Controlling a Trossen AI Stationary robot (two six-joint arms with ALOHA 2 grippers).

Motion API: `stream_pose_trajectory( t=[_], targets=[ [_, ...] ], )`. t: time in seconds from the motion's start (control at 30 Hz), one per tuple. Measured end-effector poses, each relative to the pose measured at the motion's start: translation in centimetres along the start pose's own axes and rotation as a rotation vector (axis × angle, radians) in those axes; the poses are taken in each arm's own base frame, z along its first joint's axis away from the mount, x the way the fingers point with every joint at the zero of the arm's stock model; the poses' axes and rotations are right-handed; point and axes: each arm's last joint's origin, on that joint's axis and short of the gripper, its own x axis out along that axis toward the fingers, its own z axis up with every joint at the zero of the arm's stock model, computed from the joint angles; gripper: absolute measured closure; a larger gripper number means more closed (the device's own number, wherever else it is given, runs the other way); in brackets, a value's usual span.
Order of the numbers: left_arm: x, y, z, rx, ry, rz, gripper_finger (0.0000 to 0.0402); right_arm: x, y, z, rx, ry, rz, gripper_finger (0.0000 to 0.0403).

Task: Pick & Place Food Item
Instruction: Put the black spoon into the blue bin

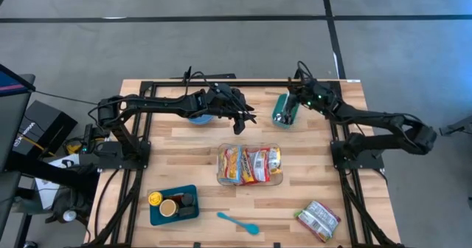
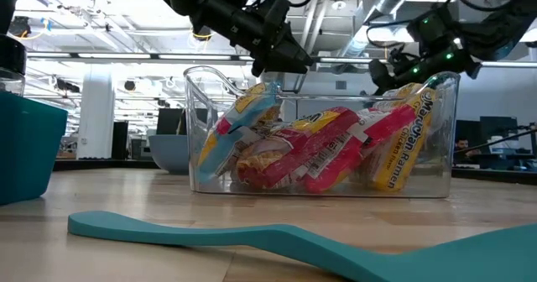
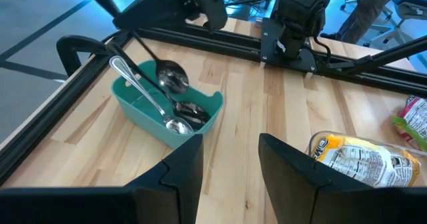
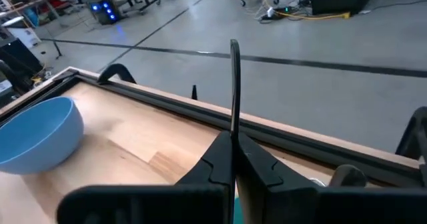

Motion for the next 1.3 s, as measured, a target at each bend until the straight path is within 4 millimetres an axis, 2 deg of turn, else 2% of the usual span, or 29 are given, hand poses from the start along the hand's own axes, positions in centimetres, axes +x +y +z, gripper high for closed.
stream_pose_trajectory(
  t=[0.33,0.5,0.67,0.83,0.97,1.3],
  targets=[
    [0.0,0.0,0.0,0.0,0.001,0.0,0.0262,1.7,-0.1,-1.0,0.035,0.023,0.042,0.0403],
    [0.0,0.0,0.0,0.0,0.001,0.0,0.0262,1.9,-0.2,-1.3,0.049,0.014,0.022,0.0403],
    [0.0,0.0,0.0,0.0,0.001,0.0,0.0262,0.5,-1.4,-3.2,0.113,-0.089,0.045,0.0403],
    [0.0,0.0,0.0,0.0,0.001,0.0,0.0262,-1.2,-3.3,-5.4,0.207,-0.121,0.04,0.0403],
    [0.0,0.0,0.0,0.0,0.001,0.0,0.0262,-1.7,-3.5,-5.4,0.218,-0.181,0.059,0.0403],
    [0.0,0.0,0.0,-0.004,-0.001,0.0,0.0262,-1.2,-3.7,-5.9,0.217,-0.143,0.038,0.0403]
  ],
)
